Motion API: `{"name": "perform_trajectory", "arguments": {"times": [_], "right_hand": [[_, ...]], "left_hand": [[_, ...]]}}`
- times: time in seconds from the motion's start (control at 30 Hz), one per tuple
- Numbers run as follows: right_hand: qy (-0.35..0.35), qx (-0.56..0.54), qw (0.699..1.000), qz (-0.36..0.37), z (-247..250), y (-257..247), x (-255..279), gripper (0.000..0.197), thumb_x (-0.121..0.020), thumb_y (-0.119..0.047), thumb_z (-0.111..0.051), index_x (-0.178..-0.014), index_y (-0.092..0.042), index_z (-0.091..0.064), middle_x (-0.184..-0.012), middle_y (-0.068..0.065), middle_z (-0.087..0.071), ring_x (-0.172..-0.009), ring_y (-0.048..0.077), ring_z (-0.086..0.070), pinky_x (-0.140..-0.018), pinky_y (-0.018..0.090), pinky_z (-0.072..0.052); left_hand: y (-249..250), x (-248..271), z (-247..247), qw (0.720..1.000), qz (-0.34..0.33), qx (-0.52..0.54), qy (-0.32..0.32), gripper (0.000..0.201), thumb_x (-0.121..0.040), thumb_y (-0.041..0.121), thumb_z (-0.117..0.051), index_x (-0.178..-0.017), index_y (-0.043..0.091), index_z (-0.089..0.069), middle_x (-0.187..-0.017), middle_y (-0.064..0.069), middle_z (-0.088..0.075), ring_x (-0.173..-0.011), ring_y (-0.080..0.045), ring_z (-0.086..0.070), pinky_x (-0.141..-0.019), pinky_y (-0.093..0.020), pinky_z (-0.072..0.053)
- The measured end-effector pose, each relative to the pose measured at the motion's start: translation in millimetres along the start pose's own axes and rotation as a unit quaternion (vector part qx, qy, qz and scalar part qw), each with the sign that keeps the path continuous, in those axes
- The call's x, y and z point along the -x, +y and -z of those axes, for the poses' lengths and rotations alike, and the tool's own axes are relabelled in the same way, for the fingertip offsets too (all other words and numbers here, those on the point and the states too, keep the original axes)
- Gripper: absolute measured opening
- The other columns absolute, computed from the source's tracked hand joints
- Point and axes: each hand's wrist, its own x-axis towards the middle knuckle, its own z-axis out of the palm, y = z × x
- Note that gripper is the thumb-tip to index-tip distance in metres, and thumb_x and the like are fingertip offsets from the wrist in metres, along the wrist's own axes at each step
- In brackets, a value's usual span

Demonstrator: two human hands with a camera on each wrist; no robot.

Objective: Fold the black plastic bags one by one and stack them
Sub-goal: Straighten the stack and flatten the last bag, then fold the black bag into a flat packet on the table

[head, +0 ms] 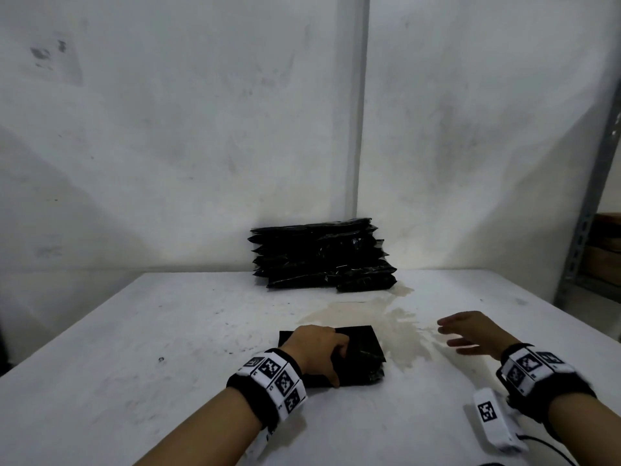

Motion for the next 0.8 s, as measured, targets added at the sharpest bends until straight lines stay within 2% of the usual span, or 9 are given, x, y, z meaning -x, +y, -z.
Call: {"name": "perform_trajectory", "arguments": {"times": [0.1,0.4,0.7,0.8], "right_hand": [[0.032,0.046,0.998,-0.001,13.0,5.0,0.5,0.015,-0.084,-0.008,-0.071,-0.099,-0.008,-0.069,-0.100,0.011,-0.070,-0.087,0.029,-0.066,-0.065,0.028,-0.050],[0.010,0.078,0.997,-0.012,10.2,12.9,7.9,0.011,-0.085,-0.011,-0.071,-0.096,-0.008,-0.071,-0.094,0.006,-0.073,-0.080,0.024,-0.071,-0.065,0.027,-0.052],[0.026,0.158,0.986,0.039,2.3,6.7,18.1,0.006,-0.084,-0.012,-0.071,-0.089,-0.013,-0.071,-0.085,0.004,-0.073,-0.073,0.016,-0.071,-0.056,0.024,-0.051],[0.048,0.178,0.981,0.066,4.6,14.4,22.7,0.007,-0.081,-0.009,-0.072,-0.086,-0.013,-0.070,-0.081,0.004,-0.073,-0.073,0.019,-0.070,-0.057,0.026,-0.052]], "left_hand": [[0.4,-1.7,0.9,1.000,-0.001,-0.001,-0.005,0.041,-0.069,0.040,-0.079,-0.095,0.024,-0.053,-0.104,0.002,-0.060,-0.096,-0.020,-0.056,-0.071,-0.028,-0.038],[5.1,0.6,3.4,1.000,0.009,-0.008,-0.015,0.045,-0.069,0.035,-0.080,-0.103,0.022,-0.055,-0.107,-0.001,-0.061,-0.098,-0.022,-0.057,-0.073,-0.030,-0.040],[8.2,2.7,4.7,1.000,0.016,-0.015,-0.015,0.045,-0.070,0.035,-0.081,-0.104,0.021,-0.056,-0.108,-0.002,-0.060,-0.098,-0.024,-0.056,-0.071,-0.029,-0.037],[8.9,4.0,5.1,1.000,0.016,-0.014,-0.014,0.045,-0.069,0.035,-0.081,-0.104,0.021,-0.056,-0.108,-0.002,-0.060,-0.098,-0.024,-0.057,-0.072,-0.029,-0.038]]}}
